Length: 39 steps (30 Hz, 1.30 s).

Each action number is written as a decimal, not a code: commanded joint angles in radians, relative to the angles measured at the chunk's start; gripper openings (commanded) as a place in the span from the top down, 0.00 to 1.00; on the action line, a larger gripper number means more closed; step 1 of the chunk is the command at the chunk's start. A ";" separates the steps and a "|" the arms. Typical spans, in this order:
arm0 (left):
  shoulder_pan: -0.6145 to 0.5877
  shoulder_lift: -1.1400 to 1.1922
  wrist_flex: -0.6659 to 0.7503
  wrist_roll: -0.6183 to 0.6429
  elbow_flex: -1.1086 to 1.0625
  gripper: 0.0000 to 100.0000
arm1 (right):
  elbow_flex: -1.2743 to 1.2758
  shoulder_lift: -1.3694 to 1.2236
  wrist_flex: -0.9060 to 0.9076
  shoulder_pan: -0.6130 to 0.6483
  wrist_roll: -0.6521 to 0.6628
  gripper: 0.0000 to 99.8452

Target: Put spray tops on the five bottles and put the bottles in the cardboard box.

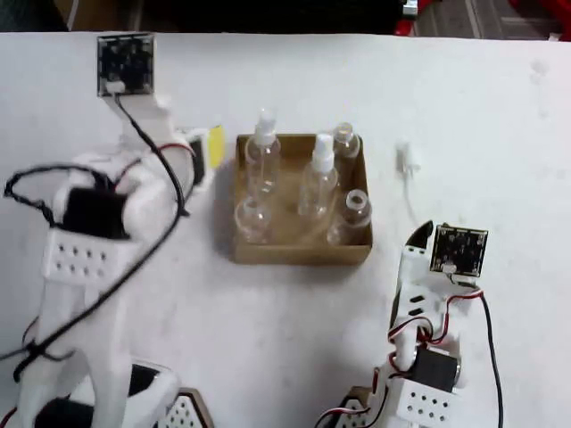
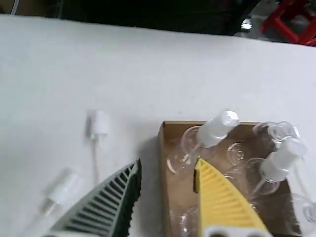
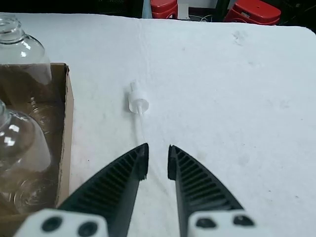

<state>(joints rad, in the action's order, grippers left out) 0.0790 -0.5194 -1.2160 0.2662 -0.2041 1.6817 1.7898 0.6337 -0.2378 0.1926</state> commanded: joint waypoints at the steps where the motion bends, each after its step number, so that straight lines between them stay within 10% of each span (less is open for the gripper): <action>1: -0.117 0.159 -0.101 0.017 0.141 0.83 | 0.009 -0.001 -0.002 -0.001 0.014 0.95; 28: -0.263 1.784 -0.190 0.025 1.732 0.84 | 0.009 -0.001 -0.001 0.024 0.014 0.94; 39: -0.245 1.949 -0.216 0.021 1.834 0.84 | 0.009 -0.001 -0.001 0.027 0.014 0.94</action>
<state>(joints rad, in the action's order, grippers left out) -0.1741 1.4231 -1.4170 0.2739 1.5650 1.6817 1.7898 0.6337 -0.2209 0.1926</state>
